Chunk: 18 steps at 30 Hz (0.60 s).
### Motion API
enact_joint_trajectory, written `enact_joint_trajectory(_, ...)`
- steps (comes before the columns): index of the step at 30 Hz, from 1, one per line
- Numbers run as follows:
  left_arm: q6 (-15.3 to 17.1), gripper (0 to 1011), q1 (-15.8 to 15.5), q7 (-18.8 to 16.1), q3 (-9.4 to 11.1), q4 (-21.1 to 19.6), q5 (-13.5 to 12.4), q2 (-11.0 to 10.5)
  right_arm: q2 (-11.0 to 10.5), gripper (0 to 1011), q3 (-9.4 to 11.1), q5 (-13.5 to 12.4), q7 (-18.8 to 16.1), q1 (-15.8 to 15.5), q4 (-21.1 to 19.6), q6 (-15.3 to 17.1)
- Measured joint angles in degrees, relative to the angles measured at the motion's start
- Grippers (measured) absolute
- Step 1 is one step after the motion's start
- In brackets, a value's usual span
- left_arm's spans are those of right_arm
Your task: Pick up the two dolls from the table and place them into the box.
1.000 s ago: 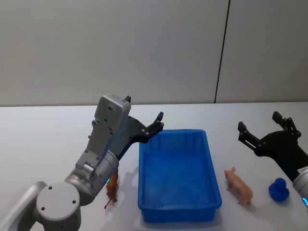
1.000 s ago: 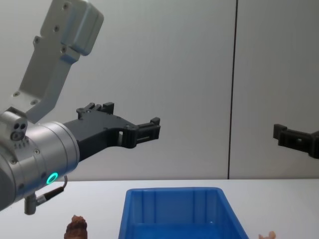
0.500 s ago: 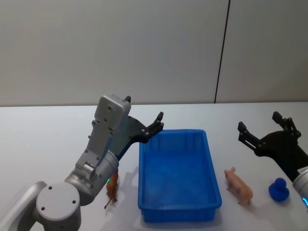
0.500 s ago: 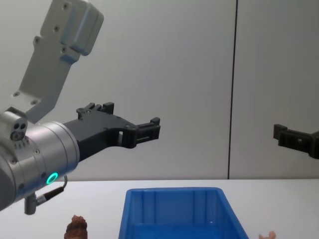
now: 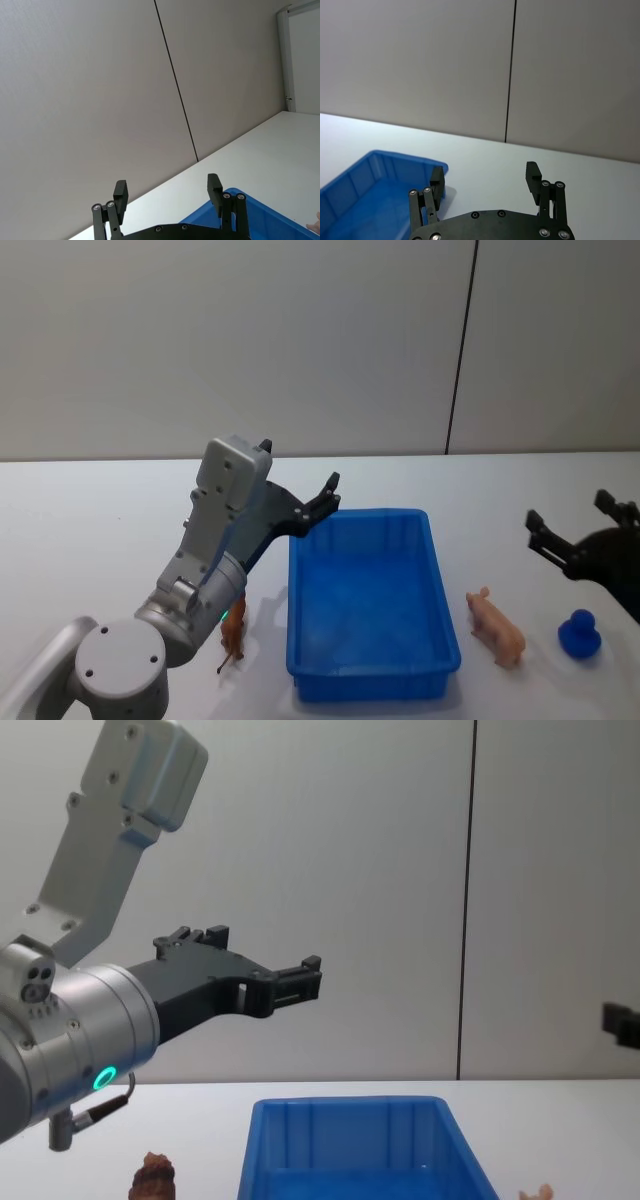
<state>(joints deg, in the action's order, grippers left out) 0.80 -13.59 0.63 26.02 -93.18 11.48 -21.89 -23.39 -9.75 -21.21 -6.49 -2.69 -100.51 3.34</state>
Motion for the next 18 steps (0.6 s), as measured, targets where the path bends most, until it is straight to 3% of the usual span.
enact_joint_trajectory(9, 0.0, 1004, 0.0, 0.0, 0.0, 0.0, 0.0, 0.0, -3.6, 1001, 2.3, -2.7, -2.9, -1.8, 1.4, 2.7)
enact_joint_trajectory(18, 0.0, 1004, 0.0, 0.0, 0.0, 0.0, 0.0, 0.0, -5.5, 1001, 3.2, -2.8, -5.6, -2.4, 3.9, 5.3)
